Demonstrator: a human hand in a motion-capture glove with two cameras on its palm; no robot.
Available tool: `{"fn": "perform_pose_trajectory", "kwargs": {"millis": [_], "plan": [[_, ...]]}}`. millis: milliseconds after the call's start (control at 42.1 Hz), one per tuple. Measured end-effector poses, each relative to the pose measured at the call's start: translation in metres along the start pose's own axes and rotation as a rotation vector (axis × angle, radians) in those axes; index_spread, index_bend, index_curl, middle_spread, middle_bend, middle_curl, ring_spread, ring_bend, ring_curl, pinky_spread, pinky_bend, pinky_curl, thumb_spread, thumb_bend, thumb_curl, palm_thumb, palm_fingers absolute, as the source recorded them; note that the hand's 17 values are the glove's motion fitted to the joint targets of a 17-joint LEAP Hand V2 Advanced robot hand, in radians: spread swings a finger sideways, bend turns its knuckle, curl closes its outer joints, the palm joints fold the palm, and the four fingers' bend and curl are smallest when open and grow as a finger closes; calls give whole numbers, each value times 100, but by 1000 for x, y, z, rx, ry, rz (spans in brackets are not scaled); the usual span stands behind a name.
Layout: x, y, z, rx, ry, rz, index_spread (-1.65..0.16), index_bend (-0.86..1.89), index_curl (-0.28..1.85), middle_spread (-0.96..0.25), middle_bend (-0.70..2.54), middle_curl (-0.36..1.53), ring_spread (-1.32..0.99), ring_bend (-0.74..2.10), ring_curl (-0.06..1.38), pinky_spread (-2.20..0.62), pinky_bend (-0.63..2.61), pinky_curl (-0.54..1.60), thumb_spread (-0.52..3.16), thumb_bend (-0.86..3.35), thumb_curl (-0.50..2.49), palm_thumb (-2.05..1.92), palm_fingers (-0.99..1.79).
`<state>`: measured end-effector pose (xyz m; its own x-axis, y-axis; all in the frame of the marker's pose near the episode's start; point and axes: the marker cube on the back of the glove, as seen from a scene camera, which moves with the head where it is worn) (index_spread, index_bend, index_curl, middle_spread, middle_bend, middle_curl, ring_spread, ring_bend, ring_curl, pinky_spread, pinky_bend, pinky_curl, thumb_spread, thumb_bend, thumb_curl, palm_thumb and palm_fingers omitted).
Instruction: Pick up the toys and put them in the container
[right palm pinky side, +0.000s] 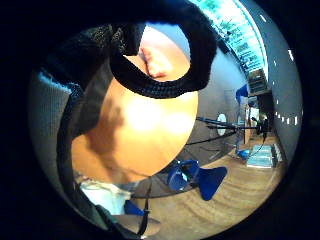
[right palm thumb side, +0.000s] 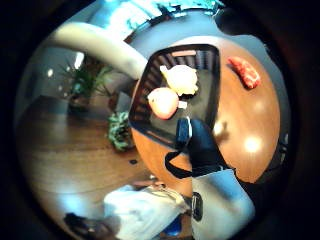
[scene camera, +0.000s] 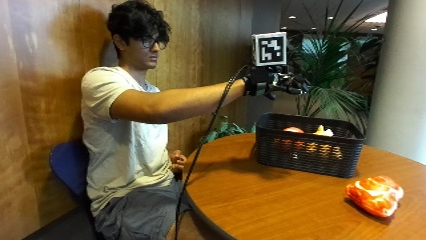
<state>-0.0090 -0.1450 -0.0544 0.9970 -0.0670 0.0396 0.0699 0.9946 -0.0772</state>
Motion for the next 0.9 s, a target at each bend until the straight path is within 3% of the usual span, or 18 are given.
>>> {"fn": "perform_pose_trajectory", "kwargs": {"millis": [71, 190, 404, 571, 904], "plan": [[3, 9, 3, 3, -5, 12, -31, 22, 50, -6, 17, 45, -9, 50, 50, 3, 95, 30, 133, -1, 44, 30, 3], [11, 22, 11, -7, 72, 176, -31, 22, 50, -5, 18, 44, -9, 50, 50, 3, 94, 30, 133, -1, 44, 30, 3], [24, 71, 30, -47, -31, 15, -31, 23, 51, -4, 17, 43, -8, 48, 50, 3, 93, 31, 133, -1, 42, 29, 2], [45, 104, 50, -60, 122, 92, -30, 25, 51, -3, 17, 41, -7, 44, 49, 3, 94, 31, 135, -1, 41, 27, -1], [43, 134, 70, -8, -21, 99, -30, 25, 51, -1, 16, 38, -4, 39, 48, 3, 93, 32, 139, -1, 39, 24, -2]]}}
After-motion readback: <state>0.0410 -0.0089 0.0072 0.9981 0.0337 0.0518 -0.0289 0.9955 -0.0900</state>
